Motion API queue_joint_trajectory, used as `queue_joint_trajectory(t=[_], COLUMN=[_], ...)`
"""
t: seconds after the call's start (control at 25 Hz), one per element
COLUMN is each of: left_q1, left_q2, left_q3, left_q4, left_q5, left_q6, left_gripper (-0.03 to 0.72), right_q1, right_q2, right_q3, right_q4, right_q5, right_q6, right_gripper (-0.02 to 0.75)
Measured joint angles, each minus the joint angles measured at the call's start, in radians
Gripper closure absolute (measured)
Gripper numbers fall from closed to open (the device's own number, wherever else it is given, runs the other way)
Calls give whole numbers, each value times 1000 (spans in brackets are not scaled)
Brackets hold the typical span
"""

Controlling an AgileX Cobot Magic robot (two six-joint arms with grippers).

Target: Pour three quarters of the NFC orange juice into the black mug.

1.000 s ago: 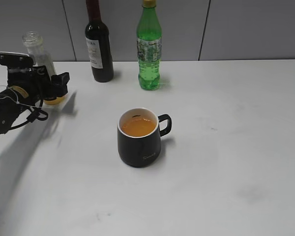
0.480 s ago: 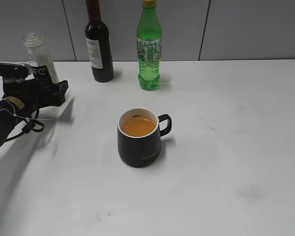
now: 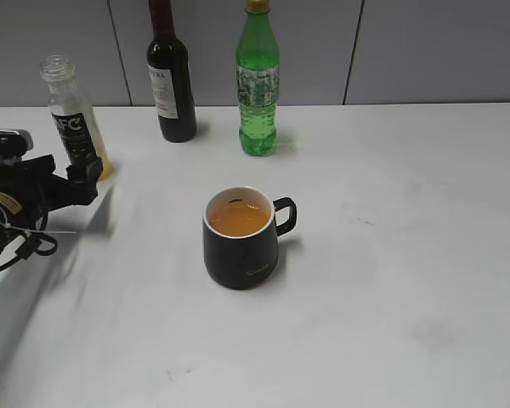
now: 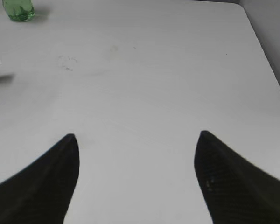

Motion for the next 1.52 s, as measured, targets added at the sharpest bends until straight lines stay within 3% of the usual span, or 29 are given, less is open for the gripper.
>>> queue_joint_trajectory(t=[0.2, 0.32, 0.64, 0.96, 1.12, 1.36, 1.52], left_q1=[0, 0, 0, 0, 0, 0, 0], left_q2=[-98, -205, -574, -857, -979, -1210, -1397], left_q3=[109, 146, 135, -26, -92, -98, -94], left_q4=[-4, -5, -7, -24, -60, -132, -135], left_q5=[4, 112, 715, 1589, 1932, 2225, 2328], left_q6=[0, 0, 0, 0, 0, 0, 0], left_gripper=[22, 22, 48, 62, 67, 69, 84], right_q1=[0, 0, 0, 0, 0, 0, 0], right_q2=[0, 0, 0, 0, 0, 0, 0], right_q3=[0, 0, 0, 0, 0, 0, 0], right_q4=[0, 0, 0, 0, 0, 0, 0], right_q5=[0, 0, 0, 0, 0, 0, 0], right_q6=[0, 0, 0, 0, 0, 0, 0], right_gripper=[154, 154, 154, 154, 154, 154, 154])
